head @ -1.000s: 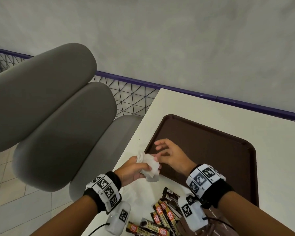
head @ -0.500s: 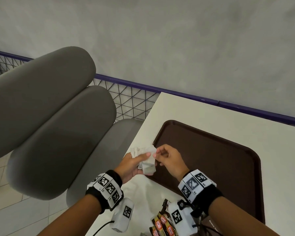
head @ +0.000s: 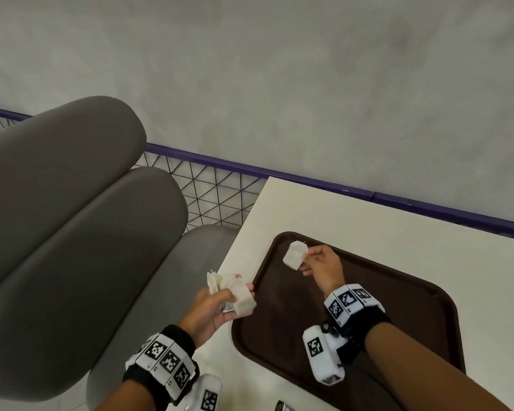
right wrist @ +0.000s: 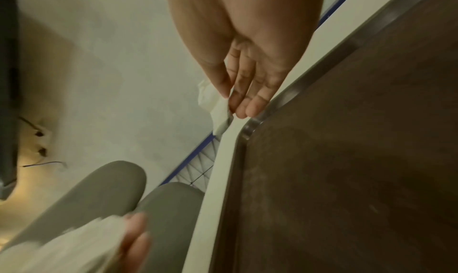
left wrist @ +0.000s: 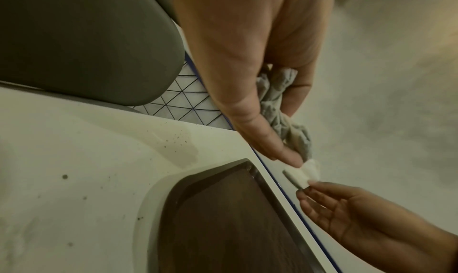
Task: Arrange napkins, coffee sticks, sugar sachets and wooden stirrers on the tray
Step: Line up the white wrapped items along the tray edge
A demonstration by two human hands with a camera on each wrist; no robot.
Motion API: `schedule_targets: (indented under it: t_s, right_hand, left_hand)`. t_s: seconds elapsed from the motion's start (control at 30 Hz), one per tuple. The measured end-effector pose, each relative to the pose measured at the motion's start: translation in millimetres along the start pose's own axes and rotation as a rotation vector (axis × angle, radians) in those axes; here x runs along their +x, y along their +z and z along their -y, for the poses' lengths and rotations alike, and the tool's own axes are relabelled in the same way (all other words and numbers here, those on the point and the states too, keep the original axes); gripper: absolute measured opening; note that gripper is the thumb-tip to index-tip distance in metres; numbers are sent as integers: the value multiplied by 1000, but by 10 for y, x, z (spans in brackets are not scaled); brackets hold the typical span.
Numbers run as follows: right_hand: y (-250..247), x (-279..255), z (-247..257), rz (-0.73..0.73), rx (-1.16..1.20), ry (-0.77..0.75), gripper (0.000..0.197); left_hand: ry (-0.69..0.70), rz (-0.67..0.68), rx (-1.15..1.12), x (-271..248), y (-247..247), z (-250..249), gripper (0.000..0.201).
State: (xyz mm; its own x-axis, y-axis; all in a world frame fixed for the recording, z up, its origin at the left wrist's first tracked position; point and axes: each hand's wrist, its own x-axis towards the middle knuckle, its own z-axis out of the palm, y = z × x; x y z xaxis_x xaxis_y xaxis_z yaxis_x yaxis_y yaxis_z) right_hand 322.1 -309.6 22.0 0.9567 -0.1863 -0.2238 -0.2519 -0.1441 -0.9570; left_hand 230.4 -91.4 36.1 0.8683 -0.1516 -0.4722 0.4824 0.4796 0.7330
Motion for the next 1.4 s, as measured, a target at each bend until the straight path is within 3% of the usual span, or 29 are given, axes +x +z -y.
schedule_targets:
  t_s: [0.17, 0.5, 0.8, 0.93, 1.03, 1.17, 1.4]
  right_hand:
    - [129, 520, -130, -54, -61, 169, 25]
    - [414, 974, -337, -127, -147, 290, 27]
    - [489, 1008, -387, -144, -237, 246, 27]
    - [403, 928, -355, -157, -250, 197, 12]
    - [293, 776, -338, -80, -330, 72, 29]
    - [221, 499, -247, 24, -280, -66, 19]
    - [277, -81, 6, 540, -103, -65, 6]
  left_hand:
    - [44, -48, -5, 60, -156, -63, 30]
    - [105, -201, 24, 85, -398, -141, 27]
    - [105, -215, 4, 117, -423, -151, 27]
    - [85, -203, 34, 96, -368, -136, 29]
    - [87, -194, 93, 75, -282, -131, 26]
    - [123, -208, 155, 69, -158, -123, 29]
    - [153, -206, 170, 121, 58, -96, 51]
